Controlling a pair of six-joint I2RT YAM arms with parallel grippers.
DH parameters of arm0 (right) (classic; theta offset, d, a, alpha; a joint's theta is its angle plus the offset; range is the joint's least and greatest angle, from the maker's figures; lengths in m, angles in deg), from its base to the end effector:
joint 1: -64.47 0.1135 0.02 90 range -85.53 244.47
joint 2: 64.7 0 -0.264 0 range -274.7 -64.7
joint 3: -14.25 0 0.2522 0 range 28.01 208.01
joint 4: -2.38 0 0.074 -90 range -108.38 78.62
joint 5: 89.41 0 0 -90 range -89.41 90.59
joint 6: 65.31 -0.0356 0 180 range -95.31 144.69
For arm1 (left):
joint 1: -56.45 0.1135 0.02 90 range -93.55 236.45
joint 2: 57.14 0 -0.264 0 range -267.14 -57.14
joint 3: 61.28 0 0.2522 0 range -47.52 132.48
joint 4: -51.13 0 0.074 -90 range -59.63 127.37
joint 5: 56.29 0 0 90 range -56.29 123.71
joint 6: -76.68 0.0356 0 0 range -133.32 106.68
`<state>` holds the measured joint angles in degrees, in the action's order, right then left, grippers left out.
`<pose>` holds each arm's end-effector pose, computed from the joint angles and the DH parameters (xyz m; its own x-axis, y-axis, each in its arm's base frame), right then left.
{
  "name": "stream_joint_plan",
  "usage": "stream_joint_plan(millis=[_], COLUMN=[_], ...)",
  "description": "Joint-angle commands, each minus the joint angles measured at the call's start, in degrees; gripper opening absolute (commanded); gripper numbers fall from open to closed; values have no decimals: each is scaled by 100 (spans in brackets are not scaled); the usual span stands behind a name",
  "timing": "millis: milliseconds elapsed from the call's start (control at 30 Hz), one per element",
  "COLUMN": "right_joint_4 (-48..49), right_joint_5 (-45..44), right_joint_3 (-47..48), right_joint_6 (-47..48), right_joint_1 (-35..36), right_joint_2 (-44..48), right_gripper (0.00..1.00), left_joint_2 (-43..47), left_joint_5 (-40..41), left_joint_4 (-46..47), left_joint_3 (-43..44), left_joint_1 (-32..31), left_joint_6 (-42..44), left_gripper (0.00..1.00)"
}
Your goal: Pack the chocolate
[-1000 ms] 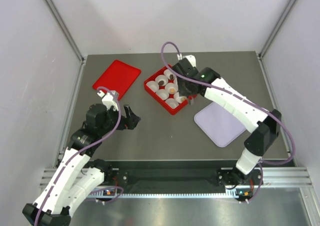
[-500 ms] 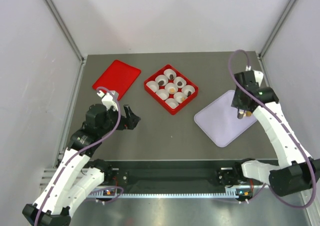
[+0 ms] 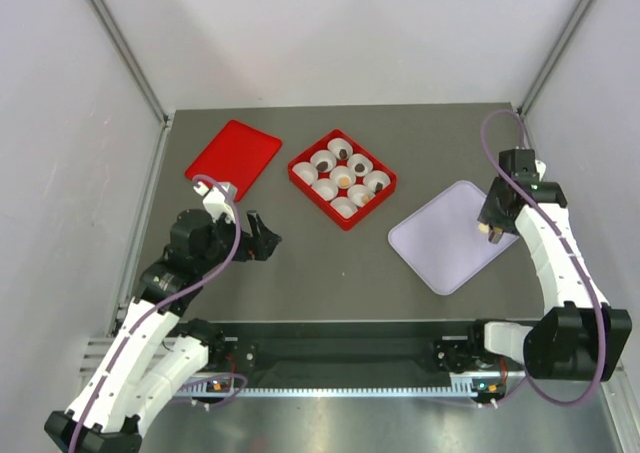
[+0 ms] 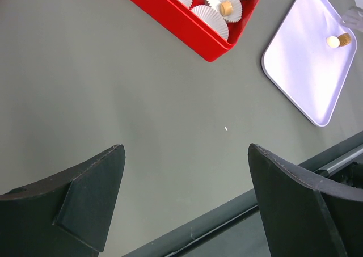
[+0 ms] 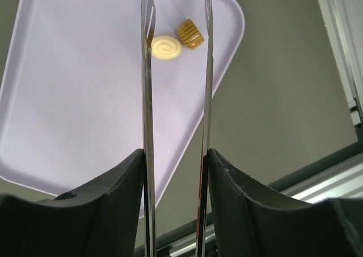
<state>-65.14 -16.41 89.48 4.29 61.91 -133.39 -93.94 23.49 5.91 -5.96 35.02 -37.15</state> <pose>0.2263 -0.0205 0.2937 -0.7545 0.3674 -0.5438 0.4773 0.8759 -0.0705 0.1328 -0.0589 0.3028 -0.5875 -0.1966 -0.7850 0.2949 0.8513 -0.4339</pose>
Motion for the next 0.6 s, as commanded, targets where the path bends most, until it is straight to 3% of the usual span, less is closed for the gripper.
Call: stream_joint_plan(millis=[0, 567], right_joint_4=[410, 603], right_joint_5=[205, 548], right_joint_3=[49, -707], right_joint_6=[116, -34], right_joint_1=[-112, -490], right_joint_2=[-189, 189], right_gripper=[46, 46], left_joint_2=[103, 50], left_joint_5=[-103, -200], left_joint_4=[202, 228], left_joint_3=[19, 1], left_joint_1=[-28, -63], left_joint_6=[46, 46], left_gripper=[95, 95])
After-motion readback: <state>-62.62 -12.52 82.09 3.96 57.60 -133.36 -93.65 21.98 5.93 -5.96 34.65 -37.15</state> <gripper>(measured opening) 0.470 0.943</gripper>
